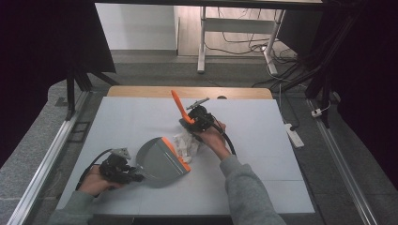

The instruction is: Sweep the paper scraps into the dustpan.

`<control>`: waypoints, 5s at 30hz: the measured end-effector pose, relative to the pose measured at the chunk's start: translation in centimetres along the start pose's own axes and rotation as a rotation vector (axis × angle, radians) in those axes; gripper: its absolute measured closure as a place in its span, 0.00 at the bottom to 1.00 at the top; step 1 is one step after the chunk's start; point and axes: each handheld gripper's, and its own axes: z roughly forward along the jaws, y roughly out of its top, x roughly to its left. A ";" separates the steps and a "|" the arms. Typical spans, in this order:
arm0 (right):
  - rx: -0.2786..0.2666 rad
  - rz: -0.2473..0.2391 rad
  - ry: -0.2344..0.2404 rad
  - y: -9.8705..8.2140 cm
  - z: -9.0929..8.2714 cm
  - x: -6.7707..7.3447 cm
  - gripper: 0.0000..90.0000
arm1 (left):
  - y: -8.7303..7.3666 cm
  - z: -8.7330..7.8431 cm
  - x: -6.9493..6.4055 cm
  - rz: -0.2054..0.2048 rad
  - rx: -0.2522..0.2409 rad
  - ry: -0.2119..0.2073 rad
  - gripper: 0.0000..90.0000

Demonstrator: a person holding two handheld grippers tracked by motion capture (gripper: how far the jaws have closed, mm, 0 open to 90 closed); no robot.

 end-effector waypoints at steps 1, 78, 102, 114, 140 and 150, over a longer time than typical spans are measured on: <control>0.001 -0.007 0.009 0.0 0.0 0.3 0.78 | 0.0 0.0 0.0 0.000 0.000 -0.001 0.68; -0.262 0.080 0.068 -0.1 -5.3 3.2 0.78 | 0.2 0.1 -0.2 -0.017 -0.014 0.006 0.68; -0.087 0.135 -0.100 1.7 0.3 -3.5 0.78 | 0.1 0.3 0.1 -0.036 -0.024 0.006 0.68; -0.002 0.159 -0.077 2.7 3.2 -3.7 0.78 | 0.2 0.3 0.2 -0.034 -0.027 0.008 0.68; 0.027 -0.099 0.219 2.0 0.6 8.6 0.78 | 0.3 0.5 0.0 -0.038 -0.028 0.015 0.68; -0.120 -0.062 0.163 1.9 -4.2 6.7 0.78 | 0.1 0.5 0.1 -0.032 -0.036 0.013 0.68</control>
